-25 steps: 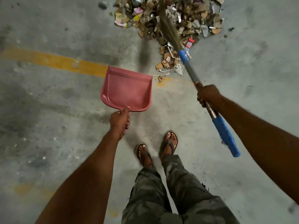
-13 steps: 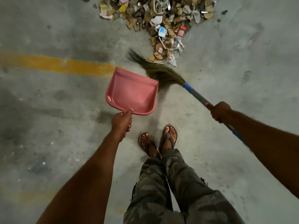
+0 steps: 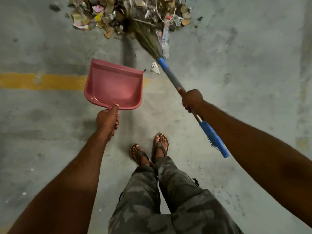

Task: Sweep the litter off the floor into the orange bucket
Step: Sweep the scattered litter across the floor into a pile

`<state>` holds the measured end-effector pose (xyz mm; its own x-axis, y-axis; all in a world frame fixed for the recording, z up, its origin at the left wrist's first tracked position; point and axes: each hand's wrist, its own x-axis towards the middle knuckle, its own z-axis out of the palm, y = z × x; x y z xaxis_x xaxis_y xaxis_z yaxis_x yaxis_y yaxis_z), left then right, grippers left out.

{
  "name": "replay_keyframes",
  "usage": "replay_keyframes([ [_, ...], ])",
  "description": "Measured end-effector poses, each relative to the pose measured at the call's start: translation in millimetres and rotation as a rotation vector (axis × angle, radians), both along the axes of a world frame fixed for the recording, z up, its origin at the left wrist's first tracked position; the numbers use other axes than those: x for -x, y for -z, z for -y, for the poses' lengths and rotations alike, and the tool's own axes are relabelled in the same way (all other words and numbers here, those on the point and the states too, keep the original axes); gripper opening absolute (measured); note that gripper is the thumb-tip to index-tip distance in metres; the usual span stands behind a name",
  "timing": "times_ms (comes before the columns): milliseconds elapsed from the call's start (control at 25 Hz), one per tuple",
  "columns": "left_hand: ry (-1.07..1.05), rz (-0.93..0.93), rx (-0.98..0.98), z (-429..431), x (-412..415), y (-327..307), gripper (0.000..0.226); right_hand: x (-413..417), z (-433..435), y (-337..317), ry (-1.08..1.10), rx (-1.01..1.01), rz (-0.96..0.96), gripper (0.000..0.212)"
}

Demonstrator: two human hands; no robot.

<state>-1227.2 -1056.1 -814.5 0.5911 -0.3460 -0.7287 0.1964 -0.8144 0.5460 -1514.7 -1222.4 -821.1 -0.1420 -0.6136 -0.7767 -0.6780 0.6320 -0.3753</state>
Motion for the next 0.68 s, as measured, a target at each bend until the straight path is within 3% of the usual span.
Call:
replay_keyframes([
  [120, 0.004, -0.027, -0.030, -6, 3, 2, 0.037, 59, -52, 10, -0.057, -0.186, -0.064, 0.055],
  [240, 0.088, -0.045, -0.079, -17, 6, 5, 0.036, 115, -69, 11, -0.127, -0.276, -0.245, 0.062],
  [440, 0.156, -0.057, -0.076, -5, 4, 16, 0.038, 87, 7, 5, -0.138, -0.033, -0.384, 0.064],
  [680, 0.105, -0.037, 0.021, 37, -19, 6, 0.037, 18, 71, -9, 0.164, 0.202, -0.122, 0.062],
])
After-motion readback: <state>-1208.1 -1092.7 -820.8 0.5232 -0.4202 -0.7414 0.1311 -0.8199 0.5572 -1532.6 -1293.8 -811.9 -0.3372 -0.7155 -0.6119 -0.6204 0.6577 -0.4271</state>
